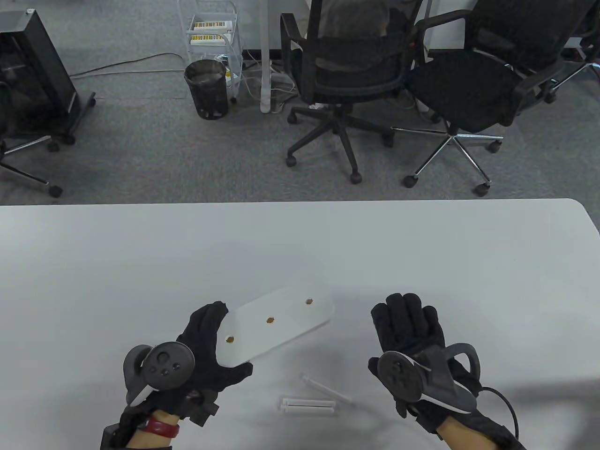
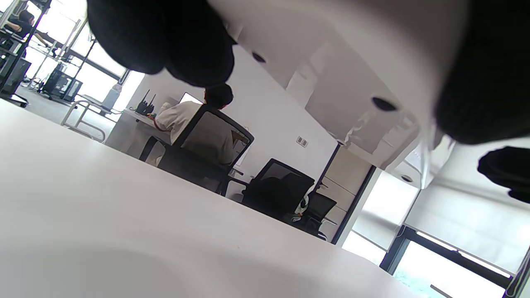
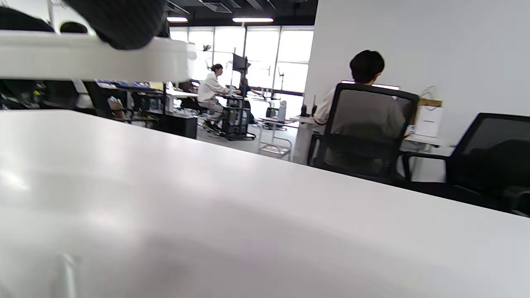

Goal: Fit Hanoi Tower parts together into a complete Hanoi Tower

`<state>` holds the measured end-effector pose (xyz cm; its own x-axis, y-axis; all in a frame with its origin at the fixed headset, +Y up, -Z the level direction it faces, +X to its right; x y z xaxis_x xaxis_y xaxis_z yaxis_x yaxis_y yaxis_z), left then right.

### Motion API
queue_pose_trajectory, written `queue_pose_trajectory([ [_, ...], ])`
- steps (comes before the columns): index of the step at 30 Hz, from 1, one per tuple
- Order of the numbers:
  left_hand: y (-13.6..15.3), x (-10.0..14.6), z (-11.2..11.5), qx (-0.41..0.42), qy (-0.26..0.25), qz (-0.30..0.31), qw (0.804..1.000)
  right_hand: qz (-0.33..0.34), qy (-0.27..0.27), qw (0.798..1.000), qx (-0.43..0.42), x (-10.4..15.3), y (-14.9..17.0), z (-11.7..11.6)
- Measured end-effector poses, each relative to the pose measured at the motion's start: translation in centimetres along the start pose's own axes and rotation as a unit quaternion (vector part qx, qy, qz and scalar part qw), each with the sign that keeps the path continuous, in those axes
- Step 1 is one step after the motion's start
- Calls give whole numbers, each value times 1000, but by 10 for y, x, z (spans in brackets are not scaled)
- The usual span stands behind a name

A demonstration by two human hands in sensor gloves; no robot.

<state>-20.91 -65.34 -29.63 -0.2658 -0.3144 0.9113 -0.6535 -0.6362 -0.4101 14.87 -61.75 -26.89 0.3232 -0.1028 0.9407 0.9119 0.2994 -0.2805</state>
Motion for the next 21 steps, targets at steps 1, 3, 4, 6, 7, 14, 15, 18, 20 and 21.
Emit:
queue_pose_trajectory([
  [1,2,0,1,0,-1,-3,1000,-5,-3,1000,5,2,1,-4],
  [3,6,-1,4,3,-1,-9,1000,-15,-17,1000,14,7,5,-15],
  [4,7,-1,5,6,-2,-12,1000,-21,-21,999,19,9,6,-19],
  [6,9,-2,8,1,-3,-16,1000,-31,-32,999,16,14,11,-31],
  [7,10,-3,9,-3,-4,-17,1000,-34,-34,999,11,16,12,-34],
  [14,22,-7,26,-14,16,-39,999,-61,-38,997,-15,29,19,-58],
  [15,24,-7,28,-16,18,-42,999,-62,-39,997,-17,30,19,-61],
  [18,29,-7,34,-25,27,-51,998,-61,-51,997,-23,33,18,-73],
  [20,33,-7,37,-32,31,-55,997,-57,-59,996,-27,34,17,-77],
  [21,35,-7,38,-34,32,-58,997,-56,-60,996,-27,35,16,-78],
])
Point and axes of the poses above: the tracker on the back of each hand, its own y axis roughly to the little-finger side, its own x axis roughly from the fingertips to the wrist, z = x × y, the point moved 3 cm from there along -x, roughly from the wrist to the fingertips, and after that the axes turned 11 degrees about x, right-handed, at the moved point
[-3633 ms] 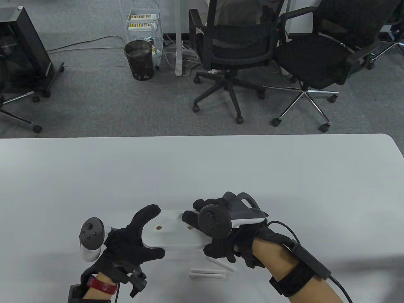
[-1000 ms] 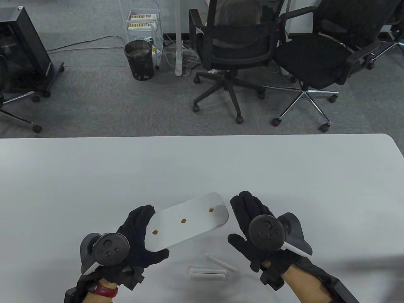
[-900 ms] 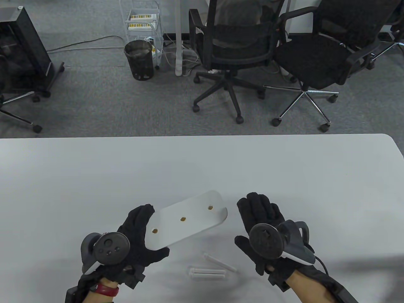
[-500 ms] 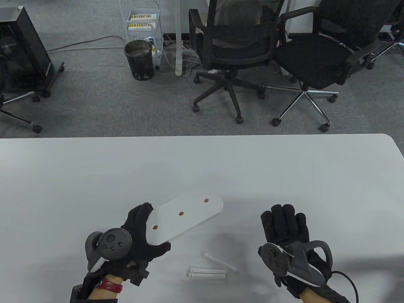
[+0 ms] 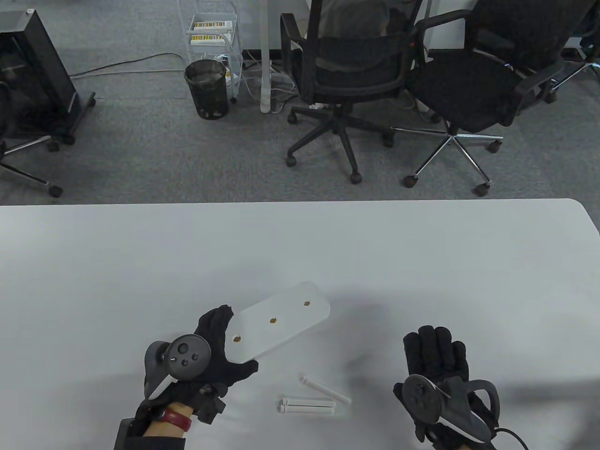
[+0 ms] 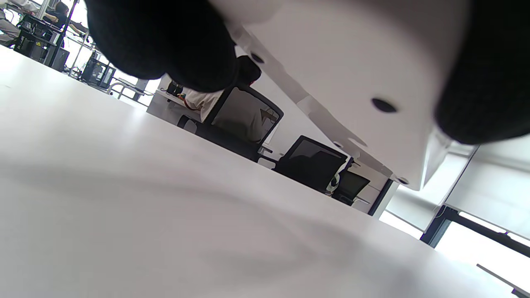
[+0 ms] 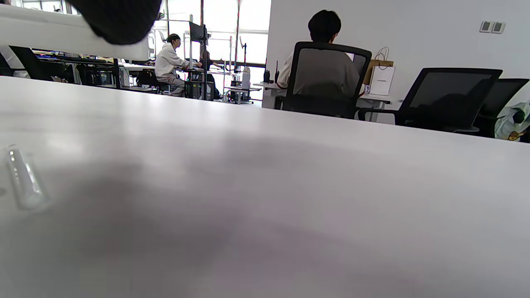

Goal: Fit Hanoi Tower parts together into a complete Hanoi Tower

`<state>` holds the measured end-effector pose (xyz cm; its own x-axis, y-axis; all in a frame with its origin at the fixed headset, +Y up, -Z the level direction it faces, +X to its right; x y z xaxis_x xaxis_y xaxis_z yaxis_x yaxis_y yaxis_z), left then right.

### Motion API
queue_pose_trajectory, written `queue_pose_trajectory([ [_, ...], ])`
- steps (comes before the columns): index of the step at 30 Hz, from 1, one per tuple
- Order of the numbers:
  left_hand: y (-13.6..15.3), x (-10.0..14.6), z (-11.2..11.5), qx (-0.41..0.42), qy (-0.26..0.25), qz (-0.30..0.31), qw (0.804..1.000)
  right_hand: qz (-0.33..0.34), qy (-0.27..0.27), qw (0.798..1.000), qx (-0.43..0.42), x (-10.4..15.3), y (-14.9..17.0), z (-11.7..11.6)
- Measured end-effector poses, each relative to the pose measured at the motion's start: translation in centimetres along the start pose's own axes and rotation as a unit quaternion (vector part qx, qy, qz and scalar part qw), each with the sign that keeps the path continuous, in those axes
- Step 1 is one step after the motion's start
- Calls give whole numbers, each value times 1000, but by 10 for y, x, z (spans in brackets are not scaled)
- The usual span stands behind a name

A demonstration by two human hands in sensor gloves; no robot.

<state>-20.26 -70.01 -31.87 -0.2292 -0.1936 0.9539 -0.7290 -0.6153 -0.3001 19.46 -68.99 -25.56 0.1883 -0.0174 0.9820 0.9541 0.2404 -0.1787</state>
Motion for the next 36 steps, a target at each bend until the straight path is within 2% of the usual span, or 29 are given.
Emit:
queue_pose_trajectory([
  [24,24,-6,32,-42,68,-43,996,-7,-19,999,-39,7,10,-8],
  [36,35,-7,38,-42,98,-71,992,-3,-33,998,-48,6,9,-13],
])
Point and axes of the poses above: the tracker on the back of each hand, its own y axis roughly to the little-finger side, its own x axis roughly from the fingertips to the wrist, z = x × y, the point moved 3 cm from there along -x, roughly from the wrist to the fingertips, and after that the axes turned 11 degrees about x, right-handed, at the moved point
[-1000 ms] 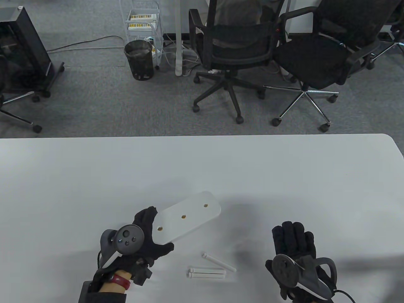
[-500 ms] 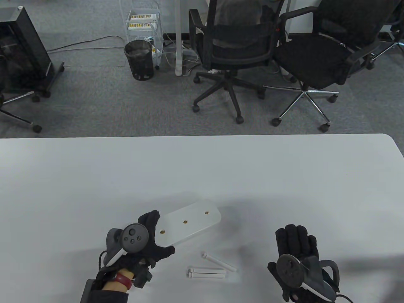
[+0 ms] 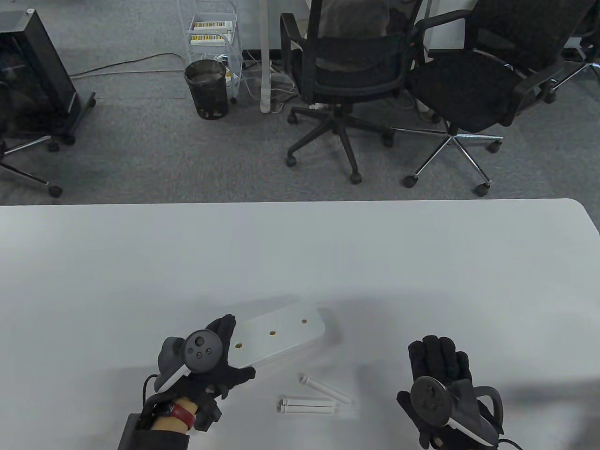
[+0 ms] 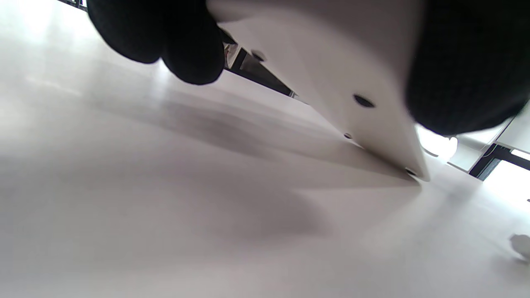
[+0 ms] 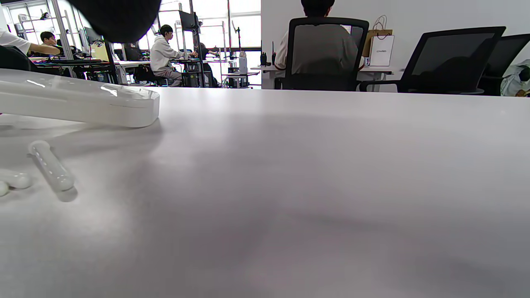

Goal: Fit Hanoi Tower parts together into a complete Hanoi Tower

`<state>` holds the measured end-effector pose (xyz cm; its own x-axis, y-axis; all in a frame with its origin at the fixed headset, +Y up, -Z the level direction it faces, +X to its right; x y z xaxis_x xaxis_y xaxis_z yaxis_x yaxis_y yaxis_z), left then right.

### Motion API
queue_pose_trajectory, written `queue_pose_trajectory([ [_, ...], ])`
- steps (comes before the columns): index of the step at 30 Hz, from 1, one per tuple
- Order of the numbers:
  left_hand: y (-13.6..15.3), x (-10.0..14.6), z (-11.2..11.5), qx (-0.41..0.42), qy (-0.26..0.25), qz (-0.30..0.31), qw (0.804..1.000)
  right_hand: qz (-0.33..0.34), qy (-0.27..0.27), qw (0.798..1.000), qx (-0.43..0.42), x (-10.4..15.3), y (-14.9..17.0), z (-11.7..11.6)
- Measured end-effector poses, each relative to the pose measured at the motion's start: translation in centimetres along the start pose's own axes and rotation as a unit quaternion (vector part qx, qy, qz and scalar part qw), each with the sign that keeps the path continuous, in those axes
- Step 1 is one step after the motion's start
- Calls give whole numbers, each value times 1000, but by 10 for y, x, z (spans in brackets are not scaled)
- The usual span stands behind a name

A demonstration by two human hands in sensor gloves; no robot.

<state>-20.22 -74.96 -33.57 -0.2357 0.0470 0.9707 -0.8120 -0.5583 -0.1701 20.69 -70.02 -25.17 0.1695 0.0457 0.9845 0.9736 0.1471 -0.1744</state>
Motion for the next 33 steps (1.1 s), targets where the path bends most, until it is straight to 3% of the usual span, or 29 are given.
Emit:
queue_pose_trajectory([
  [18,8,-5,16,-47,53,-40,997,3,-13,1000,1,0,-2,-4],
  [21,17,-6,30,-76,97,-77,989,4,-15,1000,2,-1,-2,-4],
  [33,23,-7,31,-50,107,-95,988,5,-23,1000,6,-1,-3,-7],
])
Point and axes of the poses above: the tracker on the back of each hand, its own y axis roughly to the little-finger side, its own x axis roughly from the fingertips to the wrist, z = x × y, the point moved 3 cm from there along -x, roughly from the wrist to the fingertips, and after that the axes turned 11 degrees about x, right-handed, at the moved point
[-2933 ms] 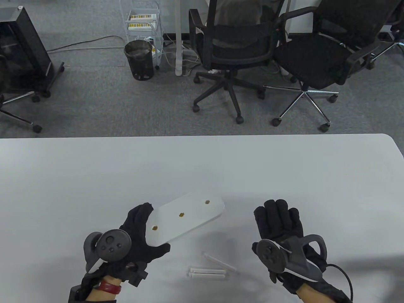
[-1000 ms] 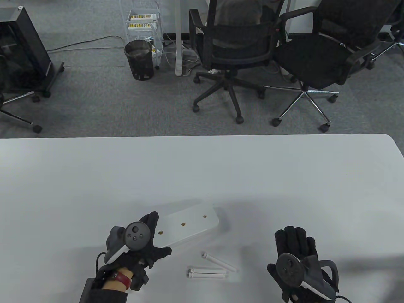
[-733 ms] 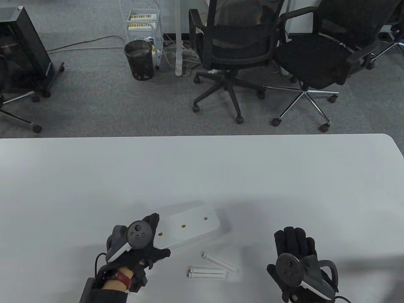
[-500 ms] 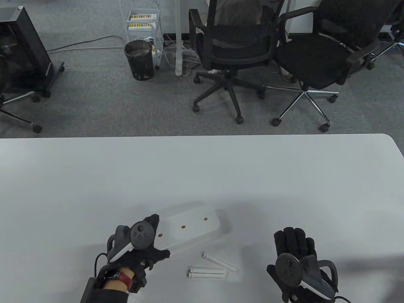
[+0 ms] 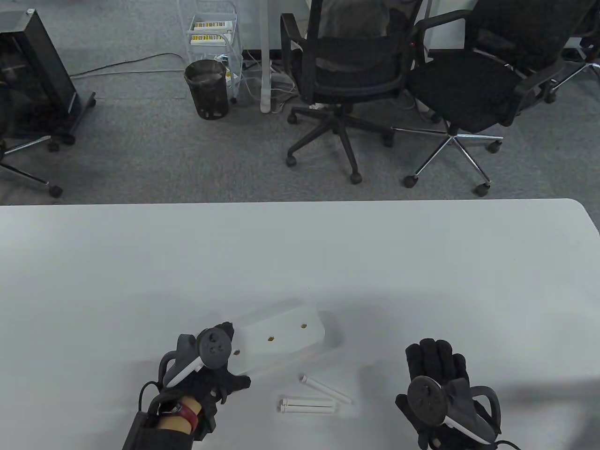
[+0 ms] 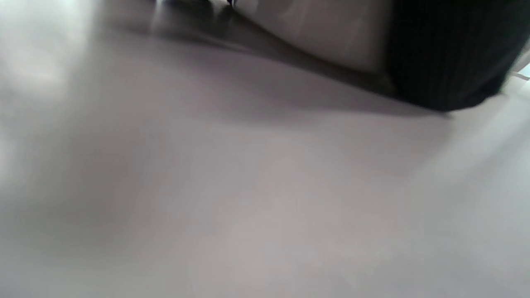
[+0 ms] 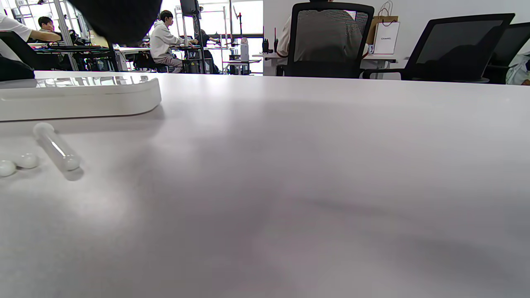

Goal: Fit Hanoi Tower parts together into a complete Hanoi Tower

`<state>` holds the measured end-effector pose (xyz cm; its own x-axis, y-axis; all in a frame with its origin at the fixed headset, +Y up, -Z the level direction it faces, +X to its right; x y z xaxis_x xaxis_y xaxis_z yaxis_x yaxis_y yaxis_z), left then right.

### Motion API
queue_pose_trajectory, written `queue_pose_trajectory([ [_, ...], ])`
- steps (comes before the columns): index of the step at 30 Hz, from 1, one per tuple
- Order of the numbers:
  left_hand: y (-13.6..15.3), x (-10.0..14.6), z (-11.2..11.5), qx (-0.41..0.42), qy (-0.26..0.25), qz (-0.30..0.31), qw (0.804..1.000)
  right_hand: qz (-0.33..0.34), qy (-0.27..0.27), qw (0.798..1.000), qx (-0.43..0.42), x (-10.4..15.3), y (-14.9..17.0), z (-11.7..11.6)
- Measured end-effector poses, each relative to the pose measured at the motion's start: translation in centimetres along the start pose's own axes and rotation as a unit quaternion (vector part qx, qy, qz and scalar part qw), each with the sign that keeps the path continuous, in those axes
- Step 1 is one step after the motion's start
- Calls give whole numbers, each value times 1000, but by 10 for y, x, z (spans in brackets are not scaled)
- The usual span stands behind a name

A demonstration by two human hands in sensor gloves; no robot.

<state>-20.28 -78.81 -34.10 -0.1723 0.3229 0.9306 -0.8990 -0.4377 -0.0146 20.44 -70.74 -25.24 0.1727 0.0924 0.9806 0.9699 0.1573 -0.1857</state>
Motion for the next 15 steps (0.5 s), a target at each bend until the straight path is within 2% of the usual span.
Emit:
queue_pose_trajectory([
  [9,0,-1,1,-4,3,-4,1000,10,-3,1000,0,-1,-5,-2],
  [15,1,-2,2,-4,7,-6,1000,32,36,999,-11,-2,-14,11],
])
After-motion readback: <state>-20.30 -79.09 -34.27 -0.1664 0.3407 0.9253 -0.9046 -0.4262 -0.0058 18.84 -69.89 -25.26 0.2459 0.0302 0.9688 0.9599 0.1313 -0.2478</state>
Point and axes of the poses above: the tracker on the back of each hand, its own y axis roughly to the little-finger side, its own x axis roughly from the fingertips to the wrist, z = x × y, the point moved 3 cm from there along -x, roughly from the wrist to the fingertips, and after that the axes turned 11 degrees about x, right-handed, at the moved point
